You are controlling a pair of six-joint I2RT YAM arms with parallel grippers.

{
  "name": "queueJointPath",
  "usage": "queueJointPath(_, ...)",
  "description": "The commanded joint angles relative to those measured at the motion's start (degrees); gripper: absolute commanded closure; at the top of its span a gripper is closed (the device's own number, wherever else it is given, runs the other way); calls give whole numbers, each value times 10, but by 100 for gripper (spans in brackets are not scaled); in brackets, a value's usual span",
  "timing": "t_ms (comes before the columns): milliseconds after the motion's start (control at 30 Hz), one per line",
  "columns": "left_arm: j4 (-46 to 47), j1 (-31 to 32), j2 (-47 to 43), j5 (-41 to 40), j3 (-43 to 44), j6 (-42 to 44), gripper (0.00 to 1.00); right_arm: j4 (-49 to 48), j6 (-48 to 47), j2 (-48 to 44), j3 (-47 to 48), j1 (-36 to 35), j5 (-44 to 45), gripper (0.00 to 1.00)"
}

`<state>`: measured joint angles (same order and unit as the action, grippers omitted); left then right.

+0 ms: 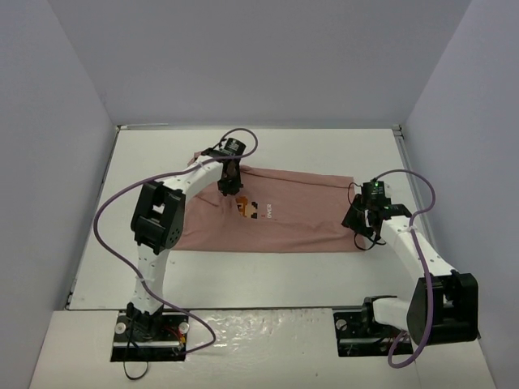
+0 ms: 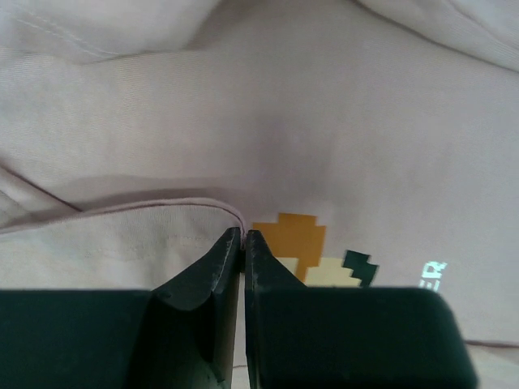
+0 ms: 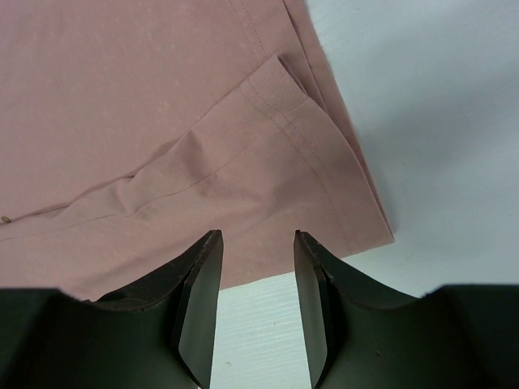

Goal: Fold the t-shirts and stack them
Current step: Fold the flattened tshirt in 1/3 of the way

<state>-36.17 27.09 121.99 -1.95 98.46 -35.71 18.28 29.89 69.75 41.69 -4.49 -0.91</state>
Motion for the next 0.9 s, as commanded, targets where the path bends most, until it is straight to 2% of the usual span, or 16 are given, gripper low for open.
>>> queueJointPath(0, 0, 26, -42, -13, 31, 16, 100, -3, -1, -15, -1, -3, -1, 62)
queueJointPath(200, 0, 43, -38, -15, 32, 20, 99, -3, -1, -13, 0, -3, -2, 62)
queueJointPath(400, -5, 42, -34, -33, 49, 40, 73, -3, -5, -13, 0, -3, -8, 62)
queueJointPath(500, -17, 41, -48, -45, 72, 55, 64, -3, -10, -13, 4, -6, -13, 62)
queueJointPath(567, -26, 41, -88, -54, 89, 72, 51, -3, -6, -12, 8, -10, -12, 62)
queueJointPath(633, -28, 41, -116, -56, 77, 87, 44, -3, 0, -5, 10, -16, -7, 62)
queueJointPath(767, -27, 40, -179, -58, 19, 108, 42, -6, 14, 18, 13, -38, 9, 62)
queueJointPath(867, -26, 34, -204, -52, -66, 114, 43, -20, 29, 49, 11, -50, 36, 62)
